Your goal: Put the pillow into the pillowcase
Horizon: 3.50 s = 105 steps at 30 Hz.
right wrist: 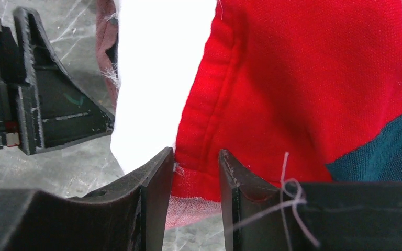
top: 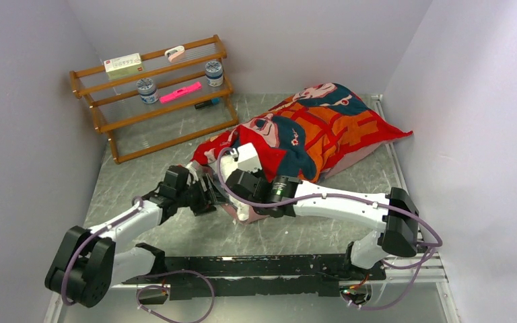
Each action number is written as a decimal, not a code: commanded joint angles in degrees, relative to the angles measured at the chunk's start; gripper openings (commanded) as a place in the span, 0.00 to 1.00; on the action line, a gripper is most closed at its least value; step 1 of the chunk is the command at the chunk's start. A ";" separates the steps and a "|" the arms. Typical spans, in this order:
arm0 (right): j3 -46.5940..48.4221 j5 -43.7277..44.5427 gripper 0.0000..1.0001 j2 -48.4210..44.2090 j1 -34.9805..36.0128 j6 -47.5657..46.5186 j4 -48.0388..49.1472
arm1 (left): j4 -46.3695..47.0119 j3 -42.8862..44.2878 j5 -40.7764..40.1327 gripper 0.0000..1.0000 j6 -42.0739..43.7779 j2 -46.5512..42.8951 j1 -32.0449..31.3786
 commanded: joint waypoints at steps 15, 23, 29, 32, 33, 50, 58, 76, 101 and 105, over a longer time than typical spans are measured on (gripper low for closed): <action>-9.67 -0.25 0.10 -9.95 4.52 19.51 -15.19 | 4.33 4.38 -16.12 0.66 2.82 6.25 -1.75; -17.21 -2.56 0.12 -20.09 4.71 20.20 -7.35 | 6.12 5.43 -18.80 0.66 2.96 14.73 -2.35; -18.42 -2.23 0.13 -23.13 4.68 20.35 -6.97 | 2.54 8.54 -22.14 0.66 4.44 17.00 -3.73; -18.61 -2.76 0.14 -24.91 4.69 19.39 -5.51 | 0.12 8.99 -22.42 0.47 4.58 17.59 -4.02; -18.61 -3.05 0.14 -25.78 4.71 18.89 -4.80 | -0.12 8.68 -22.20 0.37 4.47 17.29 -4.10; -21.60 -8.55 0.18 -34.60 4.81 11.69 5.89 | -14.53 -0.06 -28.68 0.11 -7.36 -10.40 -4.12; -21.92 -10.94 0.18 -33.34 4.79 10.11 8.08 | -18.85 -1.14 -28.60 0.35 -11.56 -13.46 -4.12; -21.60 -12.65 0.19 -30.01 5.09 7.68 13.44 | 0.88 10.43 -21.78 0.46 7.80 3.43 -3.82; -22.96 8.15 0.55 -15.05 13.96 26.24 -3.83 | 10.16 19.58 -20.89 0.44 3.14 23.79 19.01; -24.29 8.77 0.47 -13.68 14.35 28.10 -2.57 | 8.50 20.62 -19.69 0.44 3.06 23.11 22.81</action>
